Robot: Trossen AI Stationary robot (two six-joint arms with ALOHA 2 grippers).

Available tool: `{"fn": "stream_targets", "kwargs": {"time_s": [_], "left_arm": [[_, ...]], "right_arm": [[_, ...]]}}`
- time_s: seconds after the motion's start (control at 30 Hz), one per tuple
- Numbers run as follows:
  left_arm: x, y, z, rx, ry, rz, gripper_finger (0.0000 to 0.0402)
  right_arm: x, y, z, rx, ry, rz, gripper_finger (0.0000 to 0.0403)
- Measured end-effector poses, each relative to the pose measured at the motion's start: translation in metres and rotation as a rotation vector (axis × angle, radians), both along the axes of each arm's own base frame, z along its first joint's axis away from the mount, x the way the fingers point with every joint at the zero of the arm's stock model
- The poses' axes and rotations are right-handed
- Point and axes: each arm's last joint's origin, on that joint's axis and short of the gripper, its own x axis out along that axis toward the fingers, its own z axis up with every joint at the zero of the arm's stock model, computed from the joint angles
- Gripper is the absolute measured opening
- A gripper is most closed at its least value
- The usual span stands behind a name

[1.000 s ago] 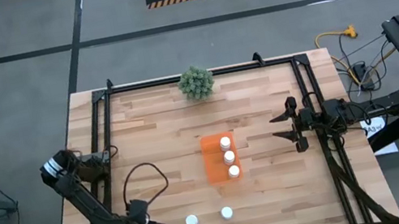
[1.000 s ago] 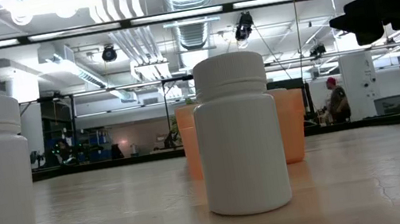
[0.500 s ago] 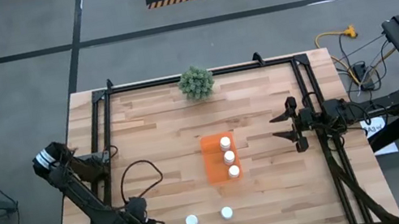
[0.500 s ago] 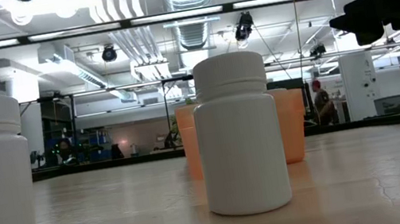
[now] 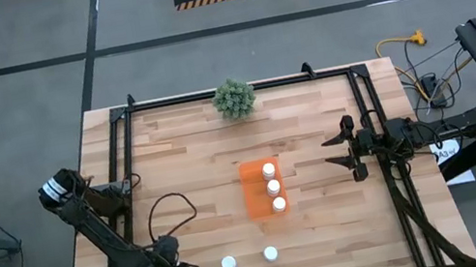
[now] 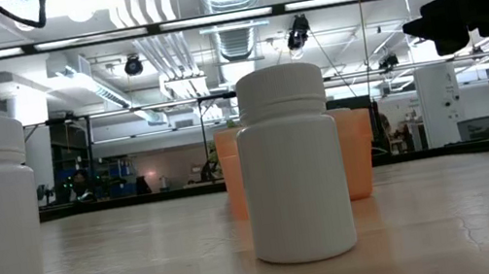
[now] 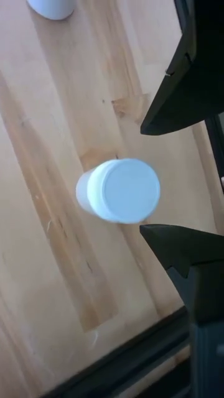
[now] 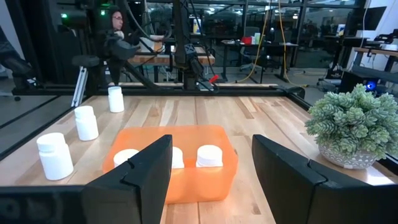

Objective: Pick and place pill bottles into a basket
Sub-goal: Put the white pill bottle into the orange bin

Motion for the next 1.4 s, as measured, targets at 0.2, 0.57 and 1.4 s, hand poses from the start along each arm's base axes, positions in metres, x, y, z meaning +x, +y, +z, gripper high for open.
{"fn": "stream_targets", "kwargs": {"time_s": [0.2, 0.57, 1.4], "left_arm": [[-0.001, 0.001, -0.003, 0.008, 0.006, 0.001, 0.0228], [-0.003, 0.004, -0.010, 0.024, 0.019, 0.004, 0.0228], [0.001, 0.005, -0.019, -0.008, 0.000, 0.009, 0.0144]], "right_arm": [[0.000, 0.000, 0.000, 0.001, 0.000, 0.000, 0.0210], [0.000, 0.000, 0.000, 0.000, 0.000, 0.000, 0.0210], [0.000, 0.000, 0.000, 0.002, 0.000, 0.001, 0.0210]]}}
